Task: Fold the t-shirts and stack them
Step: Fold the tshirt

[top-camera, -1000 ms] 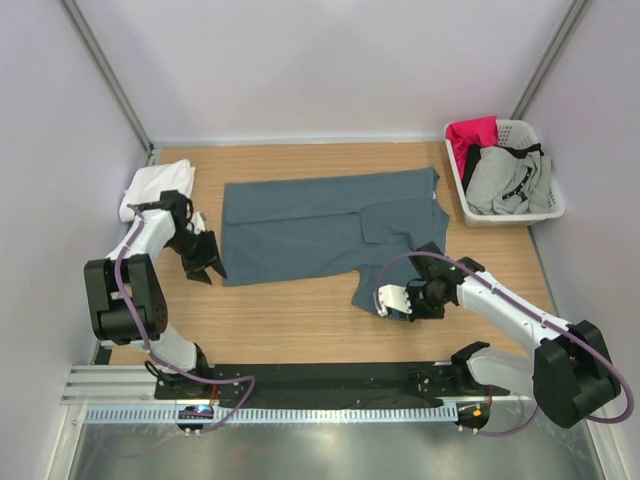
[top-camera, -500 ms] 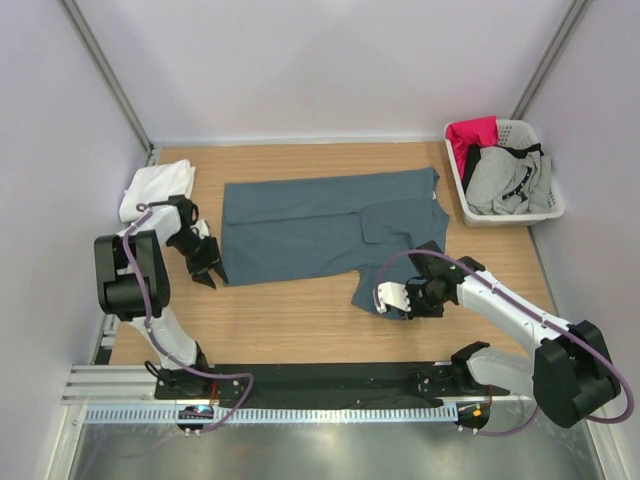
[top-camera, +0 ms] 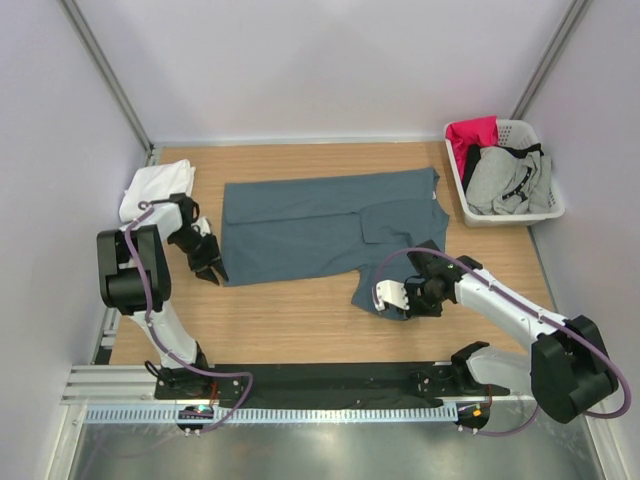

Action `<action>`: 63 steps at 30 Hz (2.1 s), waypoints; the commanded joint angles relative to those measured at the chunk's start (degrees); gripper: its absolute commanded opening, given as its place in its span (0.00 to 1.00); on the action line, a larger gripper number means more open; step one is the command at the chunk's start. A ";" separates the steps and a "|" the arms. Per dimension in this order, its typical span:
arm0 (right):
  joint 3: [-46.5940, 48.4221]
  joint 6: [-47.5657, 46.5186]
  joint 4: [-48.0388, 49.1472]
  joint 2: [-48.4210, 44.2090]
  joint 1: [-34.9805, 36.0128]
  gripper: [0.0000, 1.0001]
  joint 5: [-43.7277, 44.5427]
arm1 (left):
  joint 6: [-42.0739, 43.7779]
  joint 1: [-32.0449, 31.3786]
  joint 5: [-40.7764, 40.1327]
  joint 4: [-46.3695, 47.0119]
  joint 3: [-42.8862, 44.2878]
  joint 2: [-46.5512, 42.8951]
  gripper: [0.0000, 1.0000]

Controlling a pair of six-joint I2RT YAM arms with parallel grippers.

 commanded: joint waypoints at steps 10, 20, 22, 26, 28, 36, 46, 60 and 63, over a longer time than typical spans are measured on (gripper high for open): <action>0.99 1.50 1.89 0.65 0.28 0.03 0.22 | -0.09 -0.65 3.01 0.58 -1.25 1.29 0.28; 1.34 2.56 2.86 1.44 0.37 0.03 0.22 | -0.35 -0.92 3.18 1.02 -0.02 2.26 0.13; 1.51 2.99 3.47 1.35 0.37 0.02 0.40 | -0.35 -0.92 3.09 1.02 -0.02 1.91 0.06; 3.36 7.12 4.00 -0.22 -0.07 0.01 2.15 | 0.35 -0.83 3.71 -0.82 1.04 -0.99 0.00; 5.55 10.19 3.83 -1.89 -0.85 0.01 2.42 | 1.57 -0.83 4.67 -2.57 2.53 -3.62 0.00; 15.64 16.70 5.75 -6.65 -2.79 0.01 5.93 | 7.82 -0.92 6.87 -9.52 11.05 -6.97 0.00; 29.72 18.47 16.21 5.37 -12.10 0.02 4.27 | 10.37 -2.15 6.09 -11.90 26.95 2.07 0.00; 49.14 20.75 30.01 28.23 -18.61 0.01 2.07 | 11.43 -2.23 4.15 -10.76 40.94 11.83 0.00; 53.36 21.28 31.07 33.86 -18.61 0.02 2.24 | 11.34 -2.23 3.89 -10.32 42.87 13.41 0.00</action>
